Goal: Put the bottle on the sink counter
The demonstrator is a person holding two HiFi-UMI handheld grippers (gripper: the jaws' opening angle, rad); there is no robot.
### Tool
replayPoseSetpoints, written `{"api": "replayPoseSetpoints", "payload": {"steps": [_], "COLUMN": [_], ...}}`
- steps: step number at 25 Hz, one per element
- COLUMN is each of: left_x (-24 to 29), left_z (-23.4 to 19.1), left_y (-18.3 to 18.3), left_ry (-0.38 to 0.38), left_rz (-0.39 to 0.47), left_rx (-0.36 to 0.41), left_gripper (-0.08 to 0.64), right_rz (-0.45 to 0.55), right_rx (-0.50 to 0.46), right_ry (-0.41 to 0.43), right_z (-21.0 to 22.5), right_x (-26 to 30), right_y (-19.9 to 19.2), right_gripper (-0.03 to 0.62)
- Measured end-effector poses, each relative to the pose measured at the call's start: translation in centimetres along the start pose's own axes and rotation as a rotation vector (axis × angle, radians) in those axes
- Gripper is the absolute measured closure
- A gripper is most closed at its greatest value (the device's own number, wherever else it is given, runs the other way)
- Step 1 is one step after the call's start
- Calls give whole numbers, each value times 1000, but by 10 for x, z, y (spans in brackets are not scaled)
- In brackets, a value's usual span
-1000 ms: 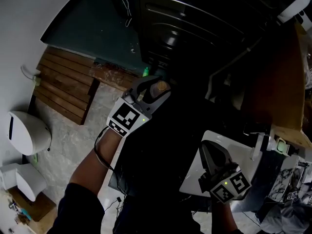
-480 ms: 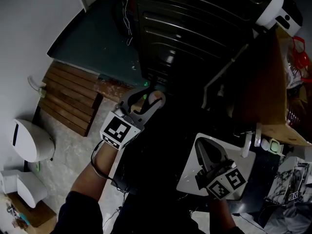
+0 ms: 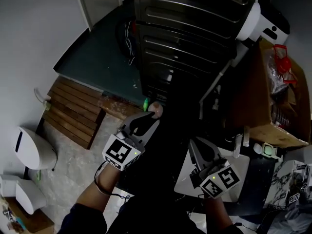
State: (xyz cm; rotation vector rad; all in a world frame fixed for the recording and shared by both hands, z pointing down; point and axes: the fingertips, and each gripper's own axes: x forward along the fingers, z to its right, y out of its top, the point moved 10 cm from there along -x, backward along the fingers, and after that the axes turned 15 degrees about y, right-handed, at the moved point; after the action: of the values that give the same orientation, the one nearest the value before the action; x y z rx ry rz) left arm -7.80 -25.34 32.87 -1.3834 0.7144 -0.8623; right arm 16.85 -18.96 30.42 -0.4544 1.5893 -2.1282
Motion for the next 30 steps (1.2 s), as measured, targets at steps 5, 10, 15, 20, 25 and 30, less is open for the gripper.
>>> {"api": "replayPoseSetpoints", "payload": {"steps": [5,10,15,20,25,30], "left_x": [-21,-36,-48,-58,-66,-71], "left_z": [19,35,48,59,62,60], "left_y": [10,20,24,31,31,33], "left_ry": [-5,-17,-10,-7,8,25], "left_rz": [-2,11,0,22,19,20], "left_rx": [-6,-10,-9,-21,-24,-36], "left_gripper": [495,512,532,546,552,552], "right_rz": [14,11,8,-12,-28,-43], "right_rx": [-29,-49,-68,-86,-89,-98], "right_ry": [20,28,45,74,98,108], "right_z": [-18,-31,-41,-52,-59,-62], "right_x": [-4,-9,-12,-9,-6,-3], "right_y": [12,17,19,15,12,11], "right_gripper": [566,568,568,568,568,568]}}
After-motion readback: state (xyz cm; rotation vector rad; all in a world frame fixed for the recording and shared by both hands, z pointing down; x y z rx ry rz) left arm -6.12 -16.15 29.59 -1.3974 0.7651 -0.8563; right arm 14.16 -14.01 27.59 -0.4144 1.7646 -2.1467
